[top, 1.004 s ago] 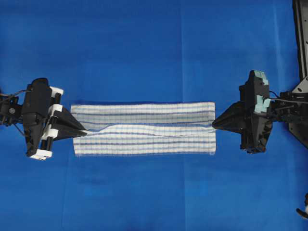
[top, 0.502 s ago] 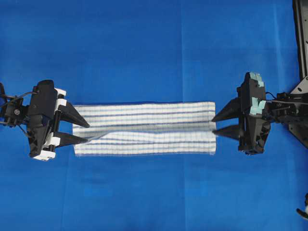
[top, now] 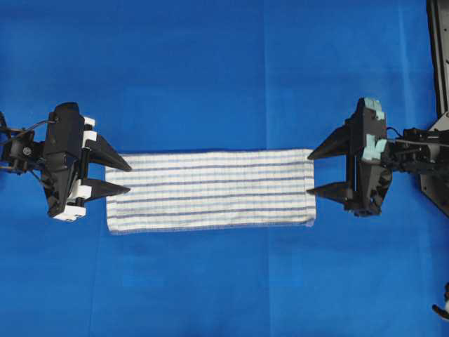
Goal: Fold the blue towel.
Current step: 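Release, then regrasp the folded strip's left and right ends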
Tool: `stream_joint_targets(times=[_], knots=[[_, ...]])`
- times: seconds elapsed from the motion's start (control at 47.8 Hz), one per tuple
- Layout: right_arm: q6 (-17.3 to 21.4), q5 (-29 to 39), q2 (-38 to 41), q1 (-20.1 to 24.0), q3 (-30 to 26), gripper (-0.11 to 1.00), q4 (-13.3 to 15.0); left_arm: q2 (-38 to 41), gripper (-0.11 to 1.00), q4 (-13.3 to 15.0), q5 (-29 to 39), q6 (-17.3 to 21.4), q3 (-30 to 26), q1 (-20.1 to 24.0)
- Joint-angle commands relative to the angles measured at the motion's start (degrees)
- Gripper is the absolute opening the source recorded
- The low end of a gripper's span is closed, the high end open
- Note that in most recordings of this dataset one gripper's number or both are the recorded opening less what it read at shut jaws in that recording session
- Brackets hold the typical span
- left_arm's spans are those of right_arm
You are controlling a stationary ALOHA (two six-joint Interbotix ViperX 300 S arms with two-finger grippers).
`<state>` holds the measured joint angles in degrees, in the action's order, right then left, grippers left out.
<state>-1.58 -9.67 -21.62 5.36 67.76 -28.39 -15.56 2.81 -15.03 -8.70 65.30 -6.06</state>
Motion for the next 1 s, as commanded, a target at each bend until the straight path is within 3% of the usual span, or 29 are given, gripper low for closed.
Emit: stream_joint_targets(times=[0.0, 0.251, 0.816, 0.921, 0.983], knots=[[-0.9, -0.5, -0.5, -2.0, -0.9, 0.85, 0.1, -0.5, 0.42, 0.1, -0.3, 1.0, -1.0, 1.5], [-3.1, -1.0, 1.8, -6.5, -0.8, 0.85, 0.1, 0.5, 0.42, -0.1, 1.3, 3.3, -1.4, 4.9], [-2.5, -7.1, 16.8, -6.6, -3.2, 0.84, -0.8, 14.1, 0.42, 0.1, 1.3, 2.9, -1.2, 8.5], [-2.5, -7.1, 17.4, -6.5, -3.3, 0.81, -0.7, 14.2, 0.42, 0.1, 1.3, 2.6, -1.3, 8.5], [-2.6, -7.1, 17.3, -6.5, -3.3, 0.73, -0.7, 14.2, 0.4, 0.1, 1.4, 2.5, -1.4, 8.5]])
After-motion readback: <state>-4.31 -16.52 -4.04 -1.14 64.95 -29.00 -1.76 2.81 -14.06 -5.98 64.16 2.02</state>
